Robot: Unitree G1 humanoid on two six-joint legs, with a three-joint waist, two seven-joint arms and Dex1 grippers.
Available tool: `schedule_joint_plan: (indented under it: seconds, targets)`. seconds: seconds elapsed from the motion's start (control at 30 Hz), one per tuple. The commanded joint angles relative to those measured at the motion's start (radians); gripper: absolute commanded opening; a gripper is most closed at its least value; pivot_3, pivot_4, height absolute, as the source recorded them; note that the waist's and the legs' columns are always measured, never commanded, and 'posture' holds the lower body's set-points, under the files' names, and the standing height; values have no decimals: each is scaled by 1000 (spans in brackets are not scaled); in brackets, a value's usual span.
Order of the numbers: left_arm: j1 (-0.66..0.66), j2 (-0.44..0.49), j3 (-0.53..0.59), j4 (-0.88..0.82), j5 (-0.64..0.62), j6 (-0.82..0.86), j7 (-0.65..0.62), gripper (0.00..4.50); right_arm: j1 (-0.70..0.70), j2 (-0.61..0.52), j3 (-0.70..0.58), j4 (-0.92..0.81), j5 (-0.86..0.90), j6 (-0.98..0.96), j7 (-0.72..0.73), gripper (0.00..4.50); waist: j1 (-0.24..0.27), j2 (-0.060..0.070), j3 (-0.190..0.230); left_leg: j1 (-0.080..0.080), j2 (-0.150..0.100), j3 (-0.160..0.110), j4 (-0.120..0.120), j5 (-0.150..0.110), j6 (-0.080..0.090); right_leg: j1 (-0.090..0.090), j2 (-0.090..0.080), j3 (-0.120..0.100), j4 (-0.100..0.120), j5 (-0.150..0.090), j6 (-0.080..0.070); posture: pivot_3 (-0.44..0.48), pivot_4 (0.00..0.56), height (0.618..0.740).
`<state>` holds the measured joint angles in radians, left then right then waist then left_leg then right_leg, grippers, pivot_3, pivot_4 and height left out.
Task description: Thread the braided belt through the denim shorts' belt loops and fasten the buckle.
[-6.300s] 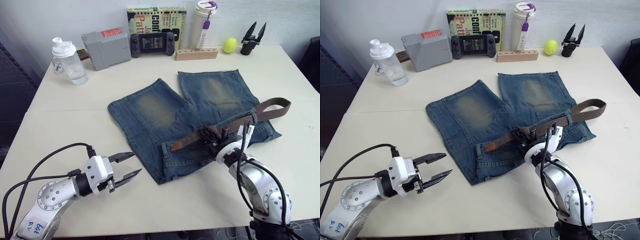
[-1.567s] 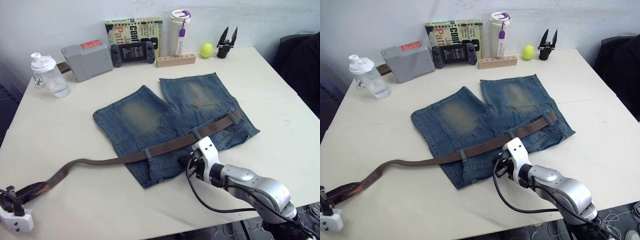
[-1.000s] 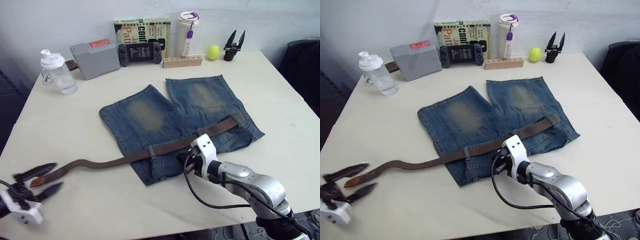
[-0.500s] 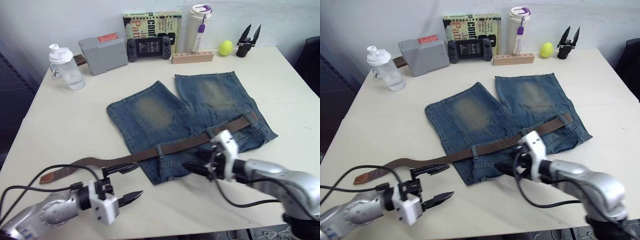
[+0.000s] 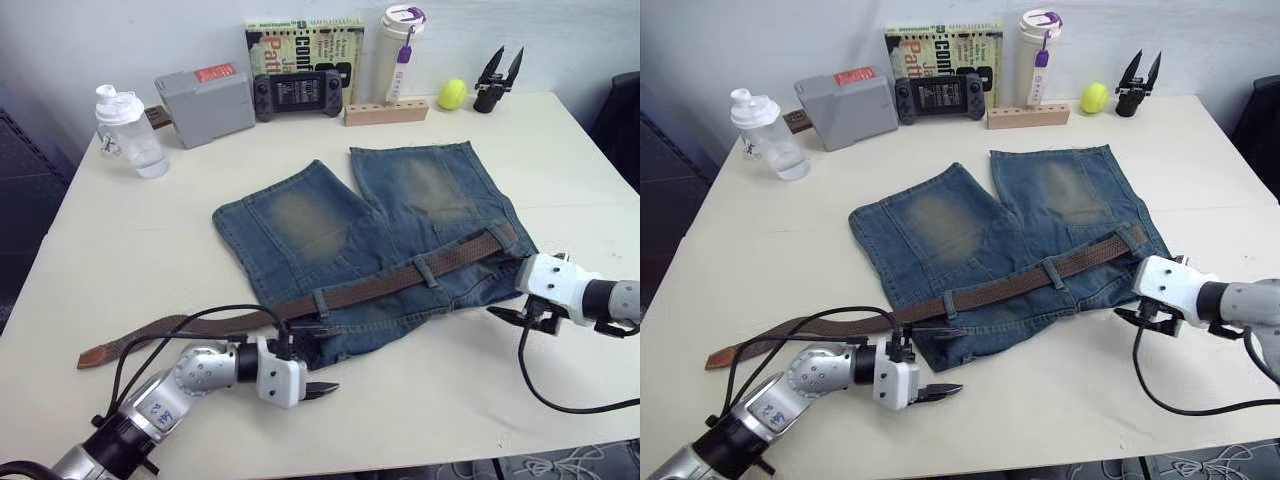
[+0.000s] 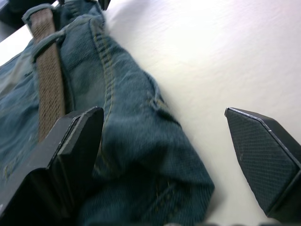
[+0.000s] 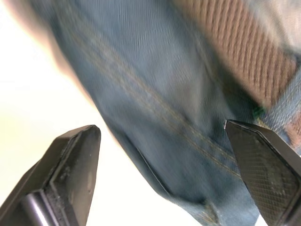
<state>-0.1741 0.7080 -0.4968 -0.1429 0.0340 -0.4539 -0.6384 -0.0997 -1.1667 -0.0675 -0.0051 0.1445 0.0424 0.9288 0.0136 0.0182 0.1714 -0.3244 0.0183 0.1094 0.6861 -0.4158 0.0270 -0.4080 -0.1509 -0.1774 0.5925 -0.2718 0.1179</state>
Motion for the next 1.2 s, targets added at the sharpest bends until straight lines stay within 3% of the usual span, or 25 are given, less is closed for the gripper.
schedule_joint_plan:
  seconds: [0.03, 0.1, 0.13, 0.23, 0.43, 0.5, 0.7, 0.87, 1.07, 1.2]
  targets:
    - [-57, -72, -50, 57, 109, 143, -53, 4500, -155, 3, 162, 324, -368, -353, -185, 4481, 0, 0, 0, 0, 0, 0, 0, 0, 0, 0, 0, 0, 0, 0, 0, 0, 150, 731]
    - [-66, -73, -50, 67, 146, 146, -53, 4500, -192, 35, 201, 369, -421, -365, -219, 4481, 2, 0, 0, 1, 0, 0, 0, 0, 0, 2, 0, 0, 0, 0, 0, 0, 150, 731]
    - [-67, -72, -46, 71, 149, 132, -54, 4244, -199, 45, 214, 385, -436, -371, -225, 4497, 4, 0, 0, 1, 0, 0, 1, 0, 0, 2, 0, 0, 0, 0, 0, 0, 150, 731]
    - [-64, -69, -25, 70, 146, 131, -58, 3499, -215, 76, 233, 438, -446, -409, -219, 3746, 5, -2, -1, 5, 7, -5, 5, 0, 1, 17, 0, -3, -3, 2, 1, 0, 150, 731]
    - [-52, -39, 20, 92, 140, 112, -70, 898, -213, 113, 217, 433, -403, -406, -184, 900, -14, -8, -4, 10, 11, -17, 13, 0, 1, 29, 1, 0, -9, 10, -3, 0, 150, 731]
    - [-38, -7, 43, 119, 124, 81, -91, 500, -197, 126, 191, 381, -363, -372, -165, 32, -20, -5, -5, 10, 13, -18, 13, 0, 1, 28, 1, 1, -8, 9, -4, 0, 150, 731]
    - [-47, 63, 102, 304, 111, -47, -112, 500, -123, 174, 154, 122, -262, -231, -88, 32, -21, 4, -9, 10, 15, -18, 11, 0, -2, 24, 3, -1, -4, 6, -9, 0, 150, 731]
    - [-220, 98, 122, 651, 224, -198, -11, 500, -102, 235, 169, -69, -227, -65, -43, 32, -14, 12, -13, 11, 15, -18, 11, 1, -3, 23, 2, -1, -3, 5, -11, 0, 150, 731]
    - [-438, 135, 69, 1026, 360, -373, 130, 500, -138, 310, 231, -162, -296, 150, -42, 32, -12, 15, -16, 12, 13, -16, 11, 4, -3, 15, 1, -4, 4, 6, -14, 0, 150, 731]
    - [-468, 164, 76, 1119, 344, -465, 97, 500, -151, 317, 247, -143, -349, 170, -78, 32, -25, 13, -15, 9, 13, -13, 11, 4, -3, 12, 2, -5, 8, 6, -14, 0, 150, 731]
